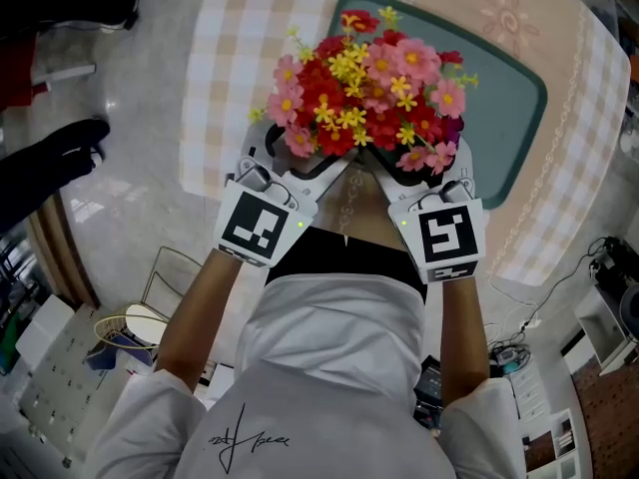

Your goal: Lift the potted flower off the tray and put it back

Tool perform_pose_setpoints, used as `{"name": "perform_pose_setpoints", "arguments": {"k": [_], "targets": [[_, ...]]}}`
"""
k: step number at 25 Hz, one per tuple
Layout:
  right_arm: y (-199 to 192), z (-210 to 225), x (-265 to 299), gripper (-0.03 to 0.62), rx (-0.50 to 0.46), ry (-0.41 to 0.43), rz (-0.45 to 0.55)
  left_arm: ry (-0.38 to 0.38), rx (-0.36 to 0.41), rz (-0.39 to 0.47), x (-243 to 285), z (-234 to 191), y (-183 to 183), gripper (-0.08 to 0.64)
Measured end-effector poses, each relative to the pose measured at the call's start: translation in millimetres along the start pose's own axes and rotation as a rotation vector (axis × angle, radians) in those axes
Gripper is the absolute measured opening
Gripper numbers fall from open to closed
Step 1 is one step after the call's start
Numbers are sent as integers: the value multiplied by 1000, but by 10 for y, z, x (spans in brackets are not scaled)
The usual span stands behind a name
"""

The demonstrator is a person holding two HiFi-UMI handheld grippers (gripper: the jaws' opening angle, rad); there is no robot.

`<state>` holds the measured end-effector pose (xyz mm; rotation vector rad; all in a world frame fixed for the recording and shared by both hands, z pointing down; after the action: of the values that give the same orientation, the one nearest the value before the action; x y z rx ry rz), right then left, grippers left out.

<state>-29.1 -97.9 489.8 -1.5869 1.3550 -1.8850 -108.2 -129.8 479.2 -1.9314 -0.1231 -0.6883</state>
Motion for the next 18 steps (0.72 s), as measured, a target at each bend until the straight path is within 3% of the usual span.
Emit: {"name": "perform_pose_setpoints", "arguments": {"k": [5, 13, 18], "targets": [[4, 7, -4, 359, 7, -12, 11, 2, 63, 0, 6, -2, 23, 301], [-1, 11, 3, 356, 15, -25, 17, 10, 65, -3, 17, -11, 18, 299], [-31, 10, -7, 356, 2, -27, 16, 17, 10, -5, 32, 6, -33, 299]]}}
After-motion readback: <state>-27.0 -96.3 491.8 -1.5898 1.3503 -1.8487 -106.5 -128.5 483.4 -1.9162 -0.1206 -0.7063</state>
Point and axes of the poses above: the fingertips, and each gripper's own axes: x forward along the fingers, z to its right, y out of its top, the point moved 3 cm from there along -x, backward along the fingers, and after that the axes turned 14 degrees about -x, right-handed, at the moved point
